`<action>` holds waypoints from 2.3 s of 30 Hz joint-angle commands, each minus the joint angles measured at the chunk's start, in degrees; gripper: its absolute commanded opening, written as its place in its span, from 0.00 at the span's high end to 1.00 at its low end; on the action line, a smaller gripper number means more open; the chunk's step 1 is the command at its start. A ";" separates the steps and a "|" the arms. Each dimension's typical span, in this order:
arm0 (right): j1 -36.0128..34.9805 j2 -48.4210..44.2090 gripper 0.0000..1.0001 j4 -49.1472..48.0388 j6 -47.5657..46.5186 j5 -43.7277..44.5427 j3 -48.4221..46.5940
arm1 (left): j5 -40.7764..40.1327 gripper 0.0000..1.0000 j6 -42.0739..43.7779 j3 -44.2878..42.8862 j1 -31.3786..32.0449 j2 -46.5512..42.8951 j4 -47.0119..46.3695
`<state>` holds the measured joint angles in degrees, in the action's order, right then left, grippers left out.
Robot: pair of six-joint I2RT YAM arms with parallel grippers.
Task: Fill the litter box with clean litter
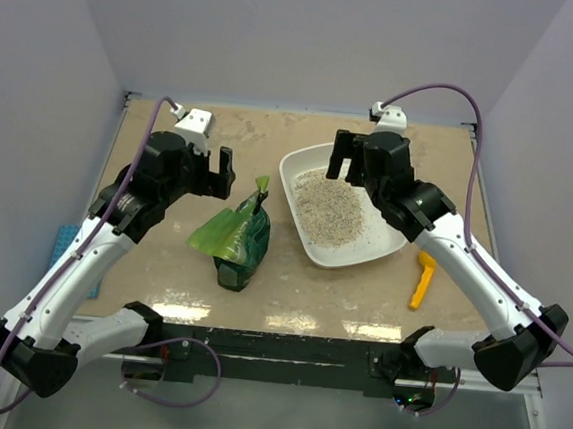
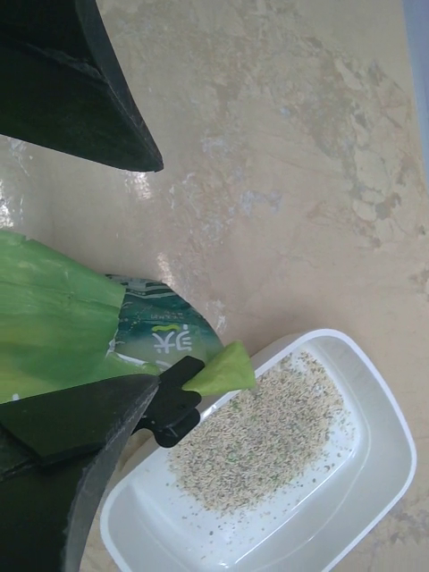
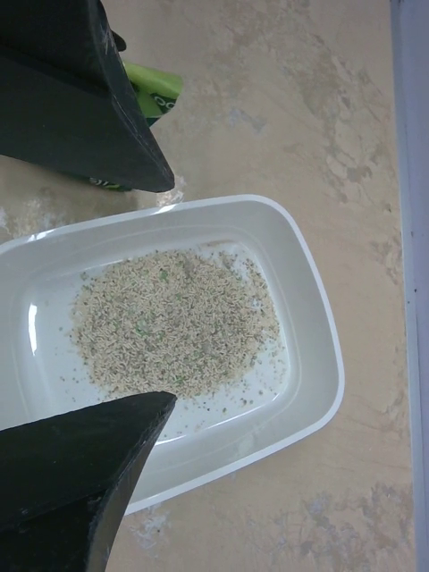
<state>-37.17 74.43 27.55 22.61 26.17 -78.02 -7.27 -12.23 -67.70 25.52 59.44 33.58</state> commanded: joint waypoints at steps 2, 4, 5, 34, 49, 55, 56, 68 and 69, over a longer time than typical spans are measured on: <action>0.17 -4.12 0.02 -0.04 -3.71 -0.16 0.32 | 4.28 0.00 1.85 -0.76 -0.12 -1.69 0.34; 0.25 -4.38 0.01 0.40 -5.38 -1.03 0.24 | 4.89 0.00 2.21 -1.81 -0.12 -1.96 2.09; 0.25 -4.56 0.01 0.49 -5.73 -2.26 0.24 | 6.20 0.00 2.21 -2.17 -0.12 -2.13 2.71; 0.25 -4.74 0.02 -0.74 -3.01 -13.51 7.44 | 21.94 0.15 -0.77 11.89 2.43 -6.97 6.33; 0.25 -2.45 0.01 -2.41 -3.01 -14.57 8.58 | 5.63 0.23 -3.85 13.03 14.46 -0.91 4.12; 0.17 -3.24 0.02 -2.59 -3.36 -15.19 9.55 | -2.29 0.46 -2.80 14.35 15.26 0.24 3.77; 0.17 -3.59 0.02 -2.59 -3.45 -15.10 10.07 | -2.83 0.49 -2.54 14.87 15.35 0.32 3.77; 0.25 -4.39 0.01 -1.71 -2.49 -13.69 10.44 | -0.03 1.00 15.36 7.78 15.44 4.45 1.22; 0.17 -4.04 0.02 -1.28 -2.31 -13.43 10.08 | 0.76 1.00 18.09 6.54 15.35 4.89 1.22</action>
<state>-37.10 71.83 26.76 19.33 12.03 -66.43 -6.90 -7.16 -54.48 40.99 62.35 38.59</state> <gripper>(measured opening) 0.986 0.020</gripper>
